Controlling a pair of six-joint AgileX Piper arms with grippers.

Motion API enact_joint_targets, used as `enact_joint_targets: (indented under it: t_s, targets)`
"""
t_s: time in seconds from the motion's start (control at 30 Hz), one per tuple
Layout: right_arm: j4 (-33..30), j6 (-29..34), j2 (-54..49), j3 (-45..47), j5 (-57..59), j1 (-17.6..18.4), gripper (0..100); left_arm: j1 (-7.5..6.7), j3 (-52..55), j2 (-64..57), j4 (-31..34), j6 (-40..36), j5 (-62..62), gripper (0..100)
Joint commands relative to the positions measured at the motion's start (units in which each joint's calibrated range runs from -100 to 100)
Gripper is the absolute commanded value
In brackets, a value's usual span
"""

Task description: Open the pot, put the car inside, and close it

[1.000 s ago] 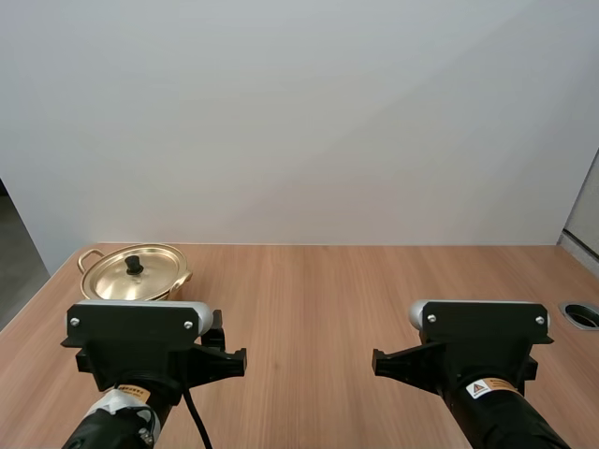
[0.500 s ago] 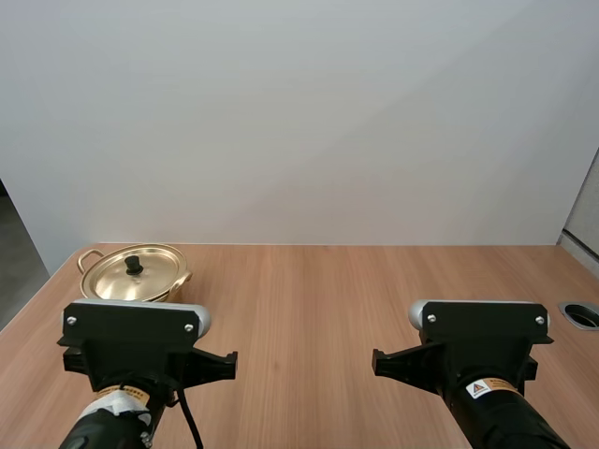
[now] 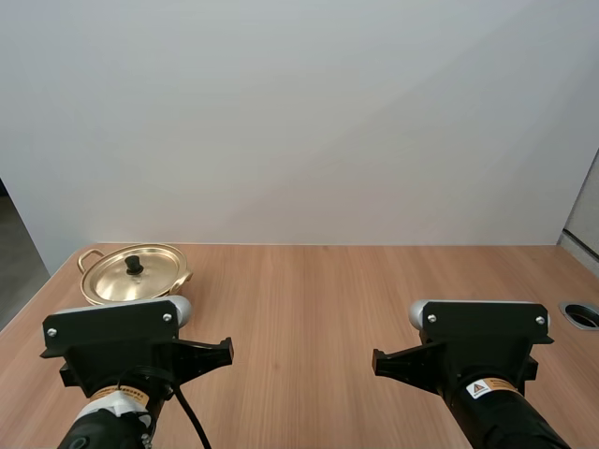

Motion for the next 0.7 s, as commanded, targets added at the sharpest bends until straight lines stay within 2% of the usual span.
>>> enact_joint_targets:
  t_s: [0.0, 0.27, 0.43, 0.53, 0.67]
  targets:
    - [0.1, 0.0, 0.0, 0.0, 0.0, 0.0, 0, -0.02, 0.0, 0.0, -0.1, -0.1, -0.1, 0]
    - [0.1, 0.0, -1.9, 0.0, -0.2, 0.1, 0, -0.02, 0.0, 0.0, -0.1, -0.1, -0.1, 0]
    - [-0.7, 0.0, -1.9, 0.0, -1.3, 3.8, 0, -0.02, 0.0, 0.0, -0.1, -0.1, -0.1, 0]
    - [-5.5, 0.0, -1.9, 0.0, -2.5, 6.9, 0, -0.02, 0.0, 0.0, -0.1, -0.1, -0.1, 0]
    - [-11.3, 0.0, -1.9, 0.0, -8.7, 9.1, 0, -0.02, 0.0, 0.0, -0.1, -0.1, -0.1, 0]
